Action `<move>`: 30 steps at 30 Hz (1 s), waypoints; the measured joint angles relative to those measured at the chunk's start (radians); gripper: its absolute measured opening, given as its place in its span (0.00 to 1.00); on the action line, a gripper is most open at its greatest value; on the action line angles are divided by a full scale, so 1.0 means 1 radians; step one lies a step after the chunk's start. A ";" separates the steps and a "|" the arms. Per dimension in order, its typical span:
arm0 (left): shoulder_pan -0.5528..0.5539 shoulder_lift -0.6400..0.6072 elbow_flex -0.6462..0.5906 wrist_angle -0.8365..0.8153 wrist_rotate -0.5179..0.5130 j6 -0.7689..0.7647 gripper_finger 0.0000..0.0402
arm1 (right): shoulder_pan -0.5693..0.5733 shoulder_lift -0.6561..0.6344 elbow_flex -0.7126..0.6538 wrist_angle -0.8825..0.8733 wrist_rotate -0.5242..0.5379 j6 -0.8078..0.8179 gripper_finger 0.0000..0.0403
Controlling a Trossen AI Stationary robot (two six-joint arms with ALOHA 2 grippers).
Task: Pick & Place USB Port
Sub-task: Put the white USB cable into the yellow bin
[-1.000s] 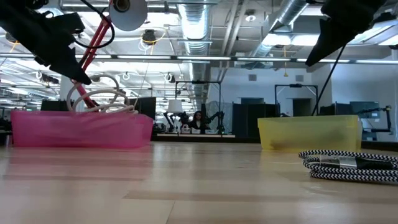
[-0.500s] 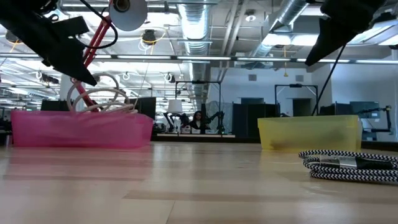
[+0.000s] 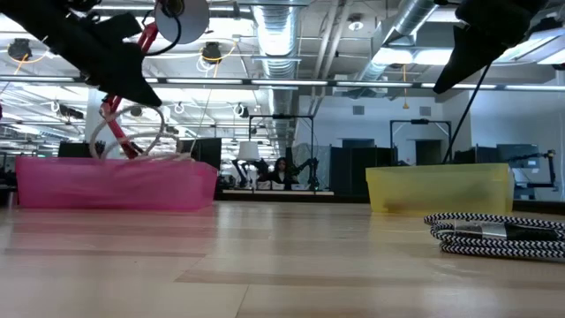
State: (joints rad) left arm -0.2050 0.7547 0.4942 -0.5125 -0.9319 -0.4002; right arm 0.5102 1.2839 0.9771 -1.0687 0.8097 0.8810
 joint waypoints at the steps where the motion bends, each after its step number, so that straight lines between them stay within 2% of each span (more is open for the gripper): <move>1: 0.002 0.000 0.000 0.018 0.034 0.000 0.56 | 0.000 0.000 0.000 0.000 0.000 0.000 0.33; 11: 0.003 0.000 0.000 0.203 0.213 0.031 0.59 | 0.000 0.000 0.000 0.004 0.000 0.000 0.33; 20: 0.003 0.000 0.000 0.479 0.561 0.198 0.49 | 0.000 0.000 0.000 0.017 -0.029 0.000 0.33; 22: 0.003 0.000 0.000 0.513 0.590 0.217 0.47 | 0.000 0.000 0.000 0.017 -0.031 0.000 0.32; 30: 0.003 0.000 0.000 0.547 0.593 0.220 0.39 | -0.007 0.000 0.000 0.018 -0.027 0.000 0.31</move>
State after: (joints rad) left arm -0.2024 0.7547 0.4942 0.0346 -0.3393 -0.1799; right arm 0.5031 1.2839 0.9771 -1.0512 0.7824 0.8810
